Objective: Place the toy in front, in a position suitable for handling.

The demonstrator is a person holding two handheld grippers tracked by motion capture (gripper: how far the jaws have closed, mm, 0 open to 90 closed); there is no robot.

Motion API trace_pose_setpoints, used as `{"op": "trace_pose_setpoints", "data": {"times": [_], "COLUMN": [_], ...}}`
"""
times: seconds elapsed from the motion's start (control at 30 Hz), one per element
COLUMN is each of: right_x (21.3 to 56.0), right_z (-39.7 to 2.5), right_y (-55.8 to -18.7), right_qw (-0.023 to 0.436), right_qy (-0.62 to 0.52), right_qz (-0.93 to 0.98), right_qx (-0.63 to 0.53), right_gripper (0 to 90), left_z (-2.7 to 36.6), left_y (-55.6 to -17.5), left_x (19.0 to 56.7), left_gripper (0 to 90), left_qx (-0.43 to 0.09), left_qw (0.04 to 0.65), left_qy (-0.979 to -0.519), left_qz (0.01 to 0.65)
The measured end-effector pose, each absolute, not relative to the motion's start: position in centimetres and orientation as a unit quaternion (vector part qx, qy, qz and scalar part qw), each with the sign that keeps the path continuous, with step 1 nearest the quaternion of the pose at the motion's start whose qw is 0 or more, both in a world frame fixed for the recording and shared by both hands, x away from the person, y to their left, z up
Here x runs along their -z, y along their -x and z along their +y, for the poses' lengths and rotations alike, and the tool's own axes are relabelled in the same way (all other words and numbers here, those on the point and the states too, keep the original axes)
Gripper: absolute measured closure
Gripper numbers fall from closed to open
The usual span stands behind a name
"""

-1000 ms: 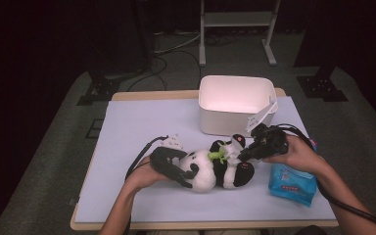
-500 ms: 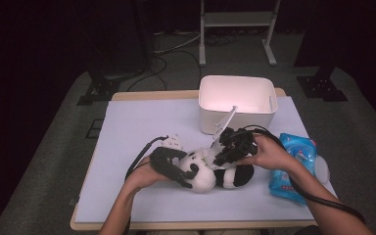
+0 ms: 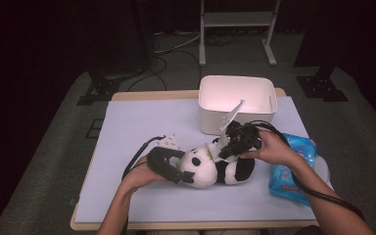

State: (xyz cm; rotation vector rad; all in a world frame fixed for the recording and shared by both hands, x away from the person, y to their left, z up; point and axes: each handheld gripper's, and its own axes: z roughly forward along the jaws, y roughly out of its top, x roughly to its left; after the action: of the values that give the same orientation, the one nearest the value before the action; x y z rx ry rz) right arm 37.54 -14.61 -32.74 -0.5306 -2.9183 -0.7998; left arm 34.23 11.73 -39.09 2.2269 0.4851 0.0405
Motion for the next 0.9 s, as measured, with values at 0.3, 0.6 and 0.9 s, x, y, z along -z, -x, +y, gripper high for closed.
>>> {"op": "trace_pose_setpoints", "data": {"times": [0.3,0.6,0.9], "right_x": [32.1,31.5,31.3], "right_z": [-13.9,-9.4,-8.4], "right_y": [-37.7,-37.4,-37.8], "right_qw": [0.029,0.038,0.042], "right_qy": [0.172,0.126,0.123], "right_qz": [-0.949,-0.961,-0.959], "right_qx": [0.261,0.245,0.251], "right_gripper": [86.8,86.6,86.2], "left_z": [11.5,11.8,12.0], "left_y": [-34.6,-35.0,-35.1], "left_x": [39.8,39.9,39.8], "left_gripper": [14.2,14.1,14.0], "left_qx": [-0.020,-0.023,-0.023], "left_qw": [0.420,0.431,0.430], "left_qy": [-0.884,-0.875,-0.876], "left_qz": [0.203,0.219,0.220]}}
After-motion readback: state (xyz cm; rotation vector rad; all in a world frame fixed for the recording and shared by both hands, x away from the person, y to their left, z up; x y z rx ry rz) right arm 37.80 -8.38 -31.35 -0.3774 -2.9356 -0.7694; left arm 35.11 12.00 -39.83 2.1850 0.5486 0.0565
